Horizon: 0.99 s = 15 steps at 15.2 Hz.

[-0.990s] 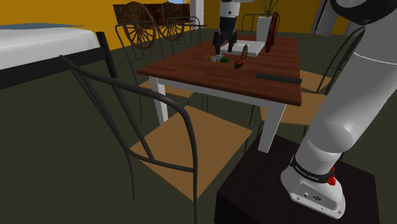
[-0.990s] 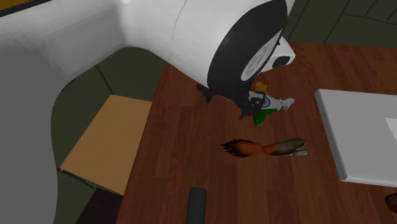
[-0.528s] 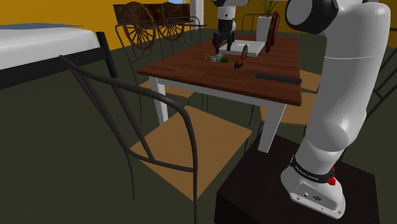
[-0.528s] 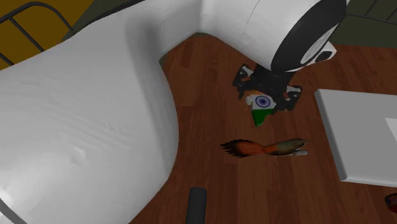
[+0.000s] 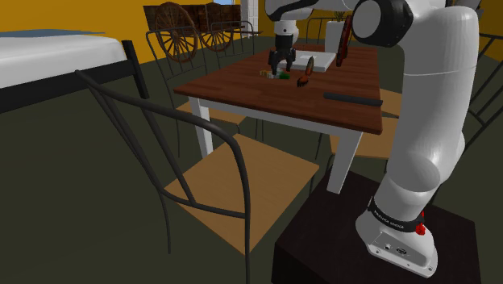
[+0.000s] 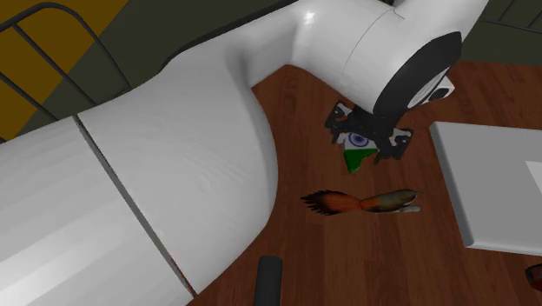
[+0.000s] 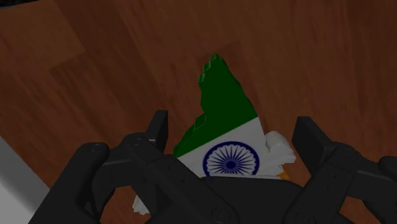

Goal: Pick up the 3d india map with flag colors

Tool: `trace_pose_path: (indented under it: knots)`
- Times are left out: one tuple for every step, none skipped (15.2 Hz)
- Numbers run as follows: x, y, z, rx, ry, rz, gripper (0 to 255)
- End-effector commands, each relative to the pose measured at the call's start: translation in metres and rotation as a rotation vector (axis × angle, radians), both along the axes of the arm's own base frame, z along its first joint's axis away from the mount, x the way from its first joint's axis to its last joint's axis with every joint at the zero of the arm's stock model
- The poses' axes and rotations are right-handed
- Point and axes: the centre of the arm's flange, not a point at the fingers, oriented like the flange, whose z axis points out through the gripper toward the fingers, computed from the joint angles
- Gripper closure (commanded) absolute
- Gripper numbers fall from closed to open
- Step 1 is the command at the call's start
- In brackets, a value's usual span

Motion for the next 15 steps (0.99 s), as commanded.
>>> trace_pose_path:
  knots:
    - [-0.001, 0.000, -0.008, 0.000, 0.000, 0.000, 0]
    - [-0.001, 0.000, -0.008, 0.000, 0.000, 0.000, 0]
    - [-0.001, 0.000, -0.008, 0.000, 0.000, 0.000, 255]
    - [-0.001, 0.000, -0.008, 0.000, 0.000, 0.000, 255]
    - [-0.001, 0.000, -0.008, 0.000, 0.000, 0.000, 255]
    - [-0.001, 0.000, -0.008, 0.000, 0.000, 0.000, 255]
    - [-0.001, 0.000, -0.008, 0.000, 0.000, 0.000, 255]
    - [-0.001, 0.000, -0.008, 0.000, 0.000, 0.000, 255]
    - [-0.001, 0.000, -0.008, 0.000, 0.000, 0.000, 255]
    - [-0.001, 0.000, -0.008, 0.000, 0.000, 0.000, 255]
    - [-0.001, 0.000, -0.008, 0.000, 0.000, 0.000, 255]
    - [-0.001, 0.000, -0.008, 0.000, 0.000, 0.000, 255]
    - [-0.001, 0.000, -0.003, 0.000, 0.000, 0.000, 255]
    - [-0.001, 0.000, 0.003, 0.000, 0.000, 0.000, 255]
    - [-0.001, 0.000, 0.008, 0.000, 0.000, 0.000, 255]
